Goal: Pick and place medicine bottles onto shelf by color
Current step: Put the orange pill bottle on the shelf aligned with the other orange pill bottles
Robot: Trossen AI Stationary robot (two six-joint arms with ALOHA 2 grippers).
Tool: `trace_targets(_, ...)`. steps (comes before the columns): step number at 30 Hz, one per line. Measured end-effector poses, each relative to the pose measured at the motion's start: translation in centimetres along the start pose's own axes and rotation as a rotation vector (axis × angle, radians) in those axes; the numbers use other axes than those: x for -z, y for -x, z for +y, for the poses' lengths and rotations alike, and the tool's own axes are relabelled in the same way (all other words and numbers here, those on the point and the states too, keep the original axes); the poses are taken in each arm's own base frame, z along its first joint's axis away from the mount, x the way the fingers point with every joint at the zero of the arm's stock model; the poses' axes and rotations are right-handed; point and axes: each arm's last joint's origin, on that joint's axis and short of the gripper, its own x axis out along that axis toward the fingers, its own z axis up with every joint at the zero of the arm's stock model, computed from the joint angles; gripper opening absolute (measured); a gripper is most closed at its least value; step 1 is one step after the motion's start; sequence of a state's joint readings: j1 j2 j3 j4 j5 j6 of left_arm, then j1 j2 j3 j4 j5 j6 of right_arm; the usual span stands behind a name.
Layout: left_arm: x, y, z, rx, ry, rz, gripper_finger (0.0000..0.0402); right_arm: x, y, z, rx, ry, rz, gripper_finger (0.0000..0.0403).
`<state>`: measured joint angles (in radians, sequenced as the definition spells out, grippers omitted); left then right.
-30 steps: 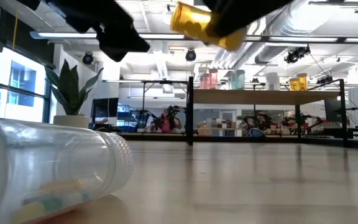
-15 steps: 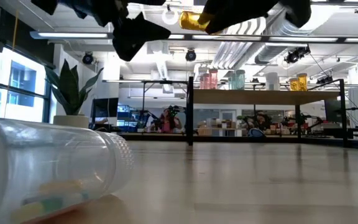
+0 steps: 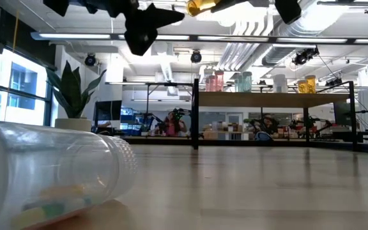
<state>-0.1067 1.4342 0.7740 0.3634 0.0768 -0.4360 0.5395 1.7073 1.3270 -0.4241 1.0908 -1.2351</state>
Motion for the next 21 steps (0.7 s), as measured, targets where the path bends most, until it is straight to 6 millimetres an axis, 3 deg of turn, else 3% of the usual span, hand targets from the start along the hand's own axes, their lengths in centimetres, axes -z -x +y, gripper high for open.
trace_targets(6, -1.8, 0.2, 1.7, -0.026, 0.077, -0.044, 0.0229, -0.3, 0.4, -0.1, 0.01, -0.011, -0.024, 0.0087)
trace_targets(12, -3.6, 0.4, 2.6, 0.063, 0.114, -0.036, 0.0229, -0.3, 0.4, -0.1, 0.011, -0.015, -0.03, 0.0087)
trace_targets(21, -3.3, -0.9, 3.2, 0.027, 0.139, 0.059, 0.0229, -0.2, 0.1, -0.2, 0.007, -0.018, -0.024, 0.0087)
